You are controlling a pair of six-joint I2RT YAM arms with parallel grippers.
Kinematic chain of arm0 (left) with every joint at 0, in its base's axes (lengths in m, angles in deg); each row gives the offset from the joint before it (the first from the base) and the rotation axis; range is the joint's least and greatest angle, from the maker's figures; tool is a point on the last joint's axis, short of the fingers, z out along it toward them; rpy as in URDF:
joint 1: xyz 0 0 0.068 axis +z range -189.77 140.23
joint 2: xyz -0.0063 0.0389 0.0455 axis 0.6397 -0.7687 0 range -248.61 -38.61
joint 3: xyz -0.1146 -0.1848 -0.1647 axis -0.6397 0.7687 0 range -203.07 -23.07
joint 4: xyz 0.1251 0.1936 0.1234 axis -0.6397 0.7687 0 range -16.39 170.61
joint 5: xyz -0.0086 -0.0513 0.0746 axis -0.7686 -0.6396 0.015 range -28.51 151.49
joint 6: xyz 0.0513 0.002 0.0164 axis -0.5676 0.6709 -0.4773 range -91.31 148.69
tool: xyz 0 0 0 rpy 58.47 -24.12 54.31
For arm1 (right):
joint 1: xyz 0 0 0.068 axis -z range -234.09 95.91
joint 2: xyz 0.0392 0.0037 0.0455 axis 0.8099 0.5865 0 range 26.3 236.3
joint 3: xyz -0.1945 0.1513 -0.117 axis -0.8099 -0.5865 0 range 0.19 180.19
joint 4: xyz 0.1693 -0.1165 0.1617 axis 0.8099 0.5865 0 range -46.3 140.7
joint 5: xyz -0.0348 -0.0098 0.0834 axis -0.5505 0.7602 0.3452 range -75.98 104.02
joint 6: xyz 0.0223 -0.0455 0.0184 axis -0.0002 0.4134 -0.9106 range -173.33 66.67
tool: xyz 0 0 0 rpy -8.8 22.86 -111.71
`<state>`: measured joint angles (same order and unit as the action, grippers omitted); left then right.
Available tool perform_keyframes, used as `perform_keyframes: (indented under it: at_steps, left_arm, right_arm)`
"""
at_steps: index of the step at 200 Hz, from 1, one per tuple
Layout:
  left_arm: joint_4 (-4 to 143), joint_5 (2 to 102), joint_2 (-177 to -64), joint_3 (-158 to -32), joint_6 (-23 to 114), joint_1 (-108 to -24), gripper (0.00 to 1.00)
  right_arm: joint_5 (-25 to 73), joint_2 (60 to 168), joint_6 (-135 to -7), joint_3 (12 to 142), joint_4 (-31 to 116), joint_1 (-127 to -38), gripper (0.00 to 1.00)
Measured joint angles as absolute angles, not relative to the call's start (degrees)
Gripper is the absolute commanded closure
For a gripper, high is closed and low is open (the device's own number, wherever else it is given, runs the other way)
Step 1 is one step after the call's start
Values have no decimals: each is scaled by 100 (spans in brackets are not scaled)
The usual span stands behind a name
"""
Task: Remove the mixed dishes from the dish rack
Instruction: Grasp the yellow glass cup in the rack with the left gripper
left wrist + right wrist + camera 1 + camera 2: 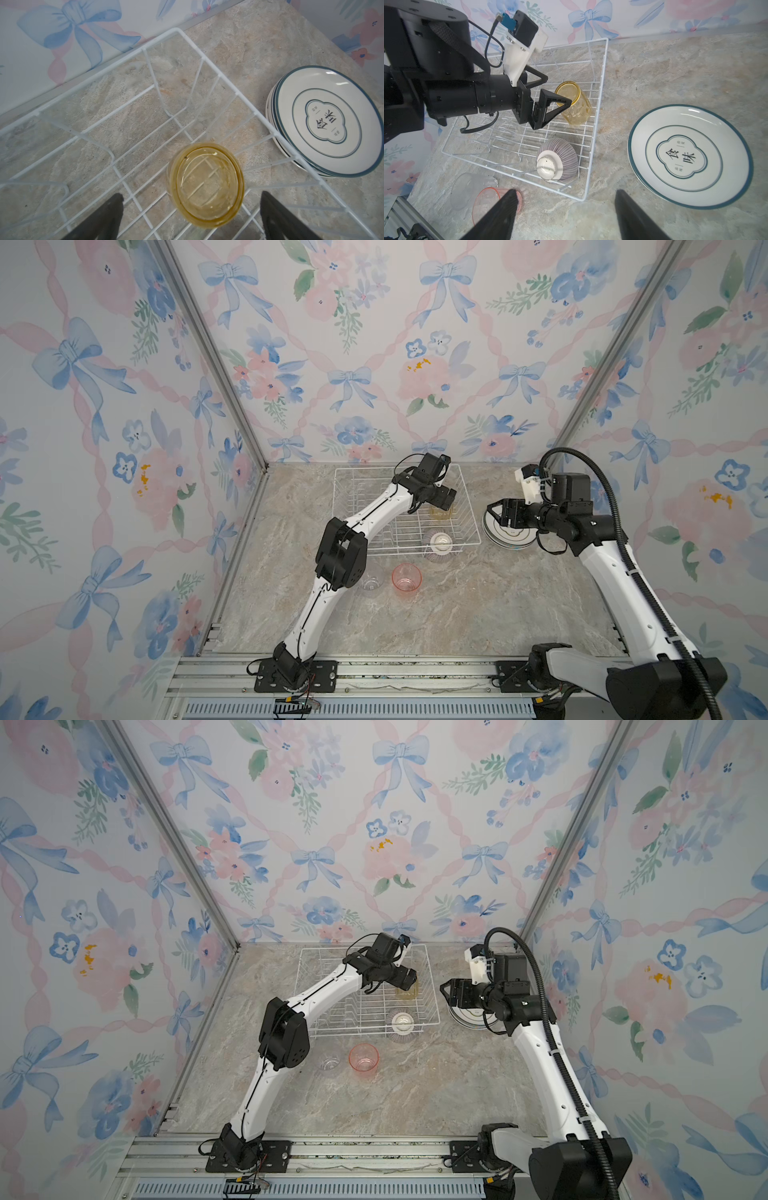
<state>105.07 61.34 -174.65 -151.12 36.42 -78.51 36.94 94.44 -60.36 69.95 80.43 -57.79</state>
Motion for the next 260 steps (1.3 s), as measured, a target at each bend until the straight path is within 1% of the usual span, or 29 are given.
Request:
perform_keyframes:
  at_steps: [104, 157, 173, 185, 203, 215, 231, 240, 260]
  left_arm:
    - [10505, 6058, -18165, -15641, 3640, -7884, 2]
    - [10505, 6095, -18331, -15766, 3635, -7881, 3]
    - [10507, 6099, -18333, -15772, 3616, -7881, 7]
    - [10505, 6078, -18333, -15772, 3613, -7881, 14]
    - [10505, 5960, -18333, -15770, 3583, -7870, 28]
    - [10496, 5831, -18333, -15766, 3532, -7853, 42]
    - [10391, 5555, -18320, -15757, 3581, -7779, 55]
    - [10326, 5385, -18307, -15737, 3576, -7717, 56]
    - [10197, 5114, -18224, -15569, 3644, -7564, 56]
  right_arm:
    - [3958, 9431, -6154, 6842, 7759, -5594, 24]
    - [4046, 9468, -6156, 6840, 7709, -5476, 23]
    - [4068, 9483, -6173, 6840, 7702, -5458, 23]
    - [4070, 9490, -6176, 6835, 7700, -5449, 24]
    - [4085, 9490, -6191, 6818, 7696, -5449, 24]
    - [4087, 9492, -6193, 6816, 7689, -5449, 24]
    - [4114, 9494, -6193, 6813, 7687, -5449, 24]
    - [4133, 9494, -6195, 6807, 7685, -5449, 24]
    - [4175, 9494, -6206, 6781, 7680, -5449, 24]
